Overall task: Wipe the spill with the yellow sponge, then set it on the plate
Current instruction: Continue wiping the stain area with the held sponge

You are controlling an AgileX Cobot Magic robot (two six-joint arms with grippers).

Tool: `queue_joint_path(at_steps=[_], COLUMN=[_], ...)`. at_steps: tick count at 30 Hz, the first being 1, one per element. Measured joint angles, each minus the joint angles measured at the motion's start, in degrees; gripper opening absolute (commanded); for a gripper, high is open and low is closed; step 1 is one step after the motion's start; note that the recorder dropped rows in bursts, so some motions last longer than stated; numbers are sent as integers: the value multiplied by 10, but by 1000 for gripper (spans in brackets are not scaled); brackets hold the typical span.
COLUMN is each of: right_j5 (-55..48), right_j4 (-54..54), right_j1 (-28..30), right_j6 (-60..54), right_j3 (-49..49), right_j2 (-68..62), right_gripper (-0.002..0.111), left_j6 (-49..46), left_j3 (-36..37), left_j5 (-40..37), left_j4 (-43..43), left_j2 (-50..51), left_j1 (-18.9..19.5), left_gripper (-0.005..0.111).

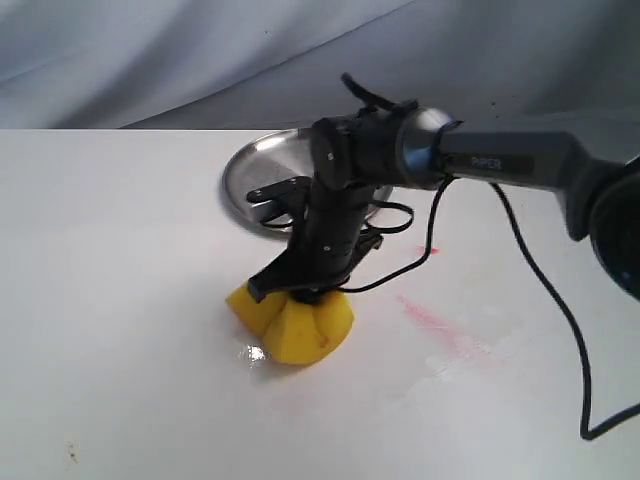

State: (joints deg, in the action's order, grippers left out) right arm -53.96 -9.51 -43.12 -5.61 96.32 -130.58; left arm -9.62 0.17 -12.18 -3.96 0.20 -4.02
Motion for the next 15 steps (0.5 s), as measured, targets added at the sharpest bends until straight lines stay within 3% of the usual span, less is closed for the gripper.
queue_joint_path(at_steps=[1, 10, 15], right_j5=[-5, -52, -94], right_j4=[1, 118, 137], right_j1=[44, 210, 249], right_j6=[0, 69, 51], right_j3=[0, 0, -1], right_j2=[0, 0, 1], right_gripper=[0, 0, 0], left_j6=[0, 0, 0], left_j3=[0, 0, 0], left_j5=[0, 0, 0], left_j4=[0, 0, 0], left_j2=[0, 0, 0], left_j1=[0, 0, 0], left_gripper=[0, 0, 0])
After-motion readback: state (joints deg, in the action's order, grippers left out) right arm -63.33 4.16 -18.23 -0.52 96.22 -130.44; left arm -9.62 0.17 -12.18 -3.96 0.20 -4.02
